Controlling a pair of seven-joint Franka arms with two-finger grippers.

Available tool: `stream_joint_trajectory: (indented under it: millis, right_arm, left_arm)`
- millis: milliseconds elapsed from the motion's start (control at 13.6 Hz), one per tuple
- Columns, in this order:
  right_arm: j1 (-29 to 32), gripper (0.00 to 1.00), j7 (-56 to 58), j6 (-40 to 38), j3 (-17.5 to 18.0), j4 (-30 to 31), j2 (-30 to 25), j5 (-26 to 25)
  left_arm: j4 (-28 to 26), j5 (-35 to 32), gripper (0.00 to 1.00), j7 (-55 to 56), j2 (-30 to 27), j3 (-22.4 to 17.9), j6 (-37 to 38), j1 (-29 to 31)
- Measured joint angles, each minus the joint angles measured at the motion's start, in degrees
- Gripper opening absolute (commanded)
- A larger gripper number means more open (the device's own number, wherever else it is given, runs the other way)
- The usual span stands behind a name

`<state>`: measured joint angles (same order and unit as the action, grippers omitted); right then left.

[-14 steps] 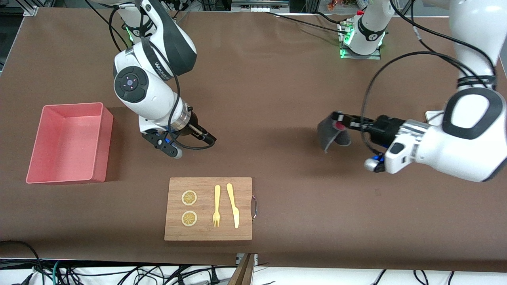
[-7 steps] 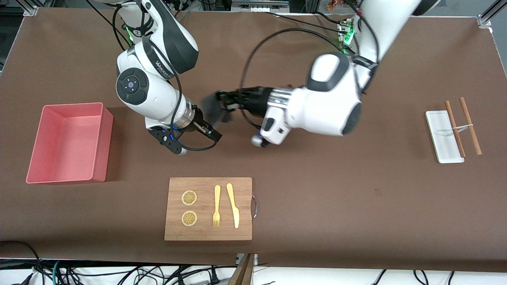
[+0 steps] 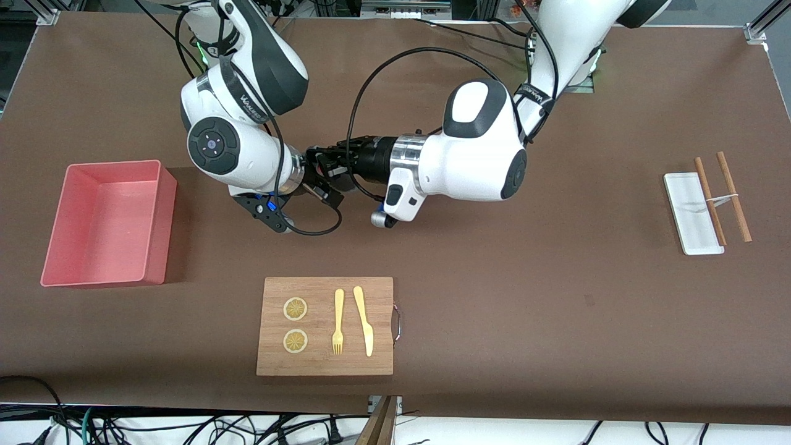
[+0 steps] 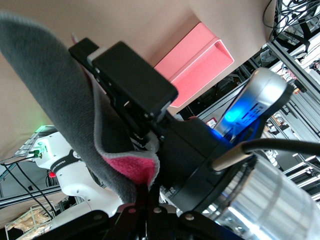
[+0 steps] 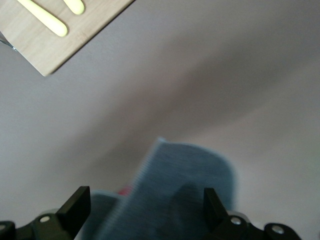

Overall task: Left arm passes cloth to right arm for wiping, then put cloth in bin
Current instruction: 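Carry the cloth to the right gripper and grasp it there, then open the left gripper and pull it back from the cloth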

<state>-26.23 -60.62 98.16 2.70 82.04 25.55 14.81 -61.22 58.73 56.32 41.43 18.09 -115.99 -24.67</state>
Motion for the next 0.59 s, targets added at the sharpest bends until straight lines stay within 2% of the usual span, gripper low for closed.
stream_joint_trajectory:
  millis: [147,221,294,368,441,589]
  right_arm:
    - [-0.01,1.0,0.89,-1.69,0.0,0.0,0.0,0.02]
    - [-0.02,0.92,1.09,-2.42,0.0,0.0,0.01,0.04]
    - [-0.04,0.64,1.21,-3.04,0.01,0.0,0.02,0.05]
    - [-0.06,0.29,1.29,-3.49,0.01,0.01,0.05,0.06]
    - [-0.08,0.0,1.7,-3.9,0.01,0.01,0.08,0.07]
    - [-0.09,0.0,3.02,-4.46,0.02,0.01,0.09,0.23]
  left_arm:
    - [0.04,0.0,0.0,0.55,0.0,0.0,0.0,0.1]
    - [0.04,0.0,0.0,0.86,0.0,0.0,0.0,0.1]
    - [0.05,0.0,0.0,1.16,0.0,-0.01,0.0,0.11]
    - [0.05,0.0,0.0,1.41,0.0,-0.01,0.0,0.14]
    - [0.05,0.0,0.0,1.57,0.0,-0.01,0.0,0.18]
    - [0.05,0.0,0.0,1.74,0.0,-0.01,0.0,0.26]
